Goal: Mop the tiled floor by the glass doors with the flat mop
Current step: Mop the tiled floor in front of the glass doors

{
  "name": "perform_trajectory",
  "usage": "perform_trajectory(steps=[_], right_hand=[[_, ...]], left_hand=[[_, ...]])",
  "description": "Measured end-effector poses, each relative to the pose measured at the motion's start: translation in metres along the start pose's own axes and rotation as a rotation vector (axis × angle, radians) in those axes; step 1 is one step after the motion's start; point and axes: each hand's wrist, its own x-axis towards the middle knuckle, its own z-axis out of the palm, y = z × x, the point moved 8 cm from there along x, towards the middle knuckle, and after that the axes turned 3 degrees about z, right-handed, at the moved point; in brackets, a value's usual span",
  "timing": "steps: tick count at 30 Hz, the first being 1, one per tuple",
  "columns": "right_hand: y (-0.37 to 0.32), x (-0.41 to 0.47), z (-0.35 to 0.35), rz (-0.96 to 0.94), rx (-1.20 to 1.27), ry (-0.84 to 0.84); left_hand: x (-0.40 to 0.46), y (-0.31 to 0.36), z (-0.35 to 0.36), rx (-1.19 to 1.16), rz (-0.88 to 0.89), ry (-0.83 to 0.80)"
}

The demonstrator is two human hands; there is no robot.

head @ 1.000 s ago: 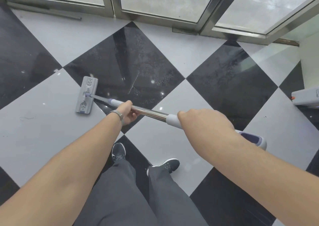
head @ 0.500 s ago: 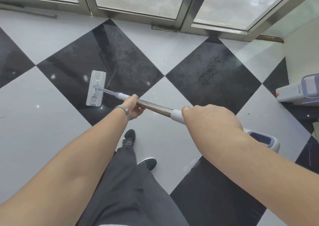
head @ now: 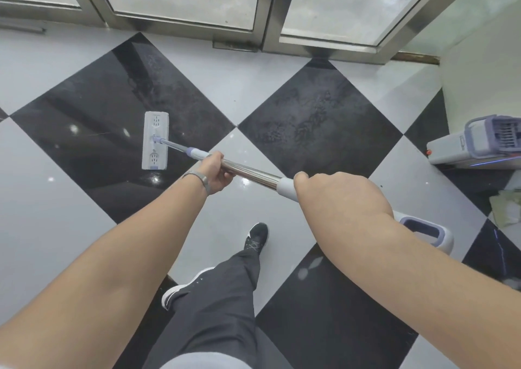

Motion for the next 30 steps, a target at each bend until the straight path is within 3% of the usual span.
perform_trajectory(steps=[19, 30], right_hand=[[0.22, 0.031, 0.058, 0.104, 0.082, -0.001], [0.393, 0.02, 0.131, 0.117, 0.132, 0.01]], left_hand=[[0.028, -0.04, 0.225, 0.09, -0.056, -0.013], [0.039, -0.119, 0.403, 0.112, -0.067, -0.06]])
